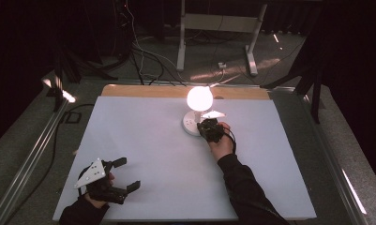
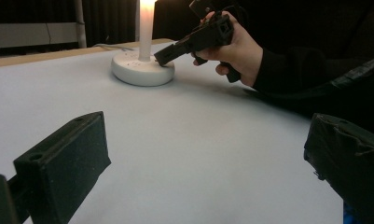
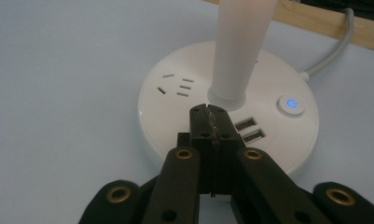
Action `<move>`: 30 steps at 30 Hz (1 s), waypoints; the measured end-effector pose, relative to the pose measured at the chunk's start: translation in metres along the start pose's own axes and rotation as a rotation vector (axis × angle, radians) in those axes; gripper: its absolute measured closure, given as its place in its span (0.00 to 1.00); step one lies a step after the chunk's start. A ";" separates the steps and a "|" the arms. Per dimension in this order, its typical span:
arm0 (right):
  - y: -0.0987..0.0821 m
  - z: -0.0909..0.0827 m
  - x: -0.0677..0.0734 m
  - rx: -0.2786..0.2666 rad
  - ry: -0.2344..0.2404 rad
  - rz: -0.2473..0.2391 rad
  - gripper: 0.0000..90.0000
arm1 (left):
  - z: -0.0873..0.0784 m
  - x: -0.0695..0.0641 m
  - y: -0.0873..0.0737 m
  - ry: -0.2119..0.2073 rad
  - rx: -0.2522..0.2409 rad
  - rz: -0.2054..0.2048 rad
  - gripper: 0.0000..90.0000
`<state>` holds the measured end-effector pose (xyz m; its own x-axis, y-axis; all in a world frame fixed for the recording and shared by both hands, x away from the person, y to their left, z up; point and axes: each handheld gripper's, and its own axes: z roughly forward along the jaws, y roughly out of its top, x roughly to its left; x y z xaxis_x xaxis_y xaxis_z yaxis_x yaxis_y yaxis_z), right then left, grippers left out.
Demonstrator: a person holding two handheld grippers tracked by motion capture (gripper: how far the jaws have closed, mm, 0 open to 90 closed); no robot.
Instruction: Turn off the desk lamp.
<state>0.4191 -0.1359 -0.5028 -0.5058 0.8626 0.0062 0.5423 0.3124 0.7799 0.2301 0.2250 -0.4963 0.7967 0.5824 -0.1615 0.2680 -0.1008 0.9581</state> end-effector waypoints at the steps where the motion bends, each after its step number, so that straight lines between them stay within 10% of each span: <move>1: 0.001 -0.001 -0.001 -0.004 0.002 0.002 1.00 | 0.000 0.000 0.000 0.001 -0.001 -0.001 0.01; 30: 0.003 -0.002 0.000 -0.008 0.031 0.013 1.00 | 0.000 0.000 0.000 0.009 0.000 0.003 0.01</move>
<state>0.4191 -0.1358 -0.4989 -0.5196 0.8537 0.0354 0.5435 0.2983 0.7847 0.2302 0.2254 -0.4965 0.7925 0.5895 -0.1564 0.2653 -0.1023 0.9587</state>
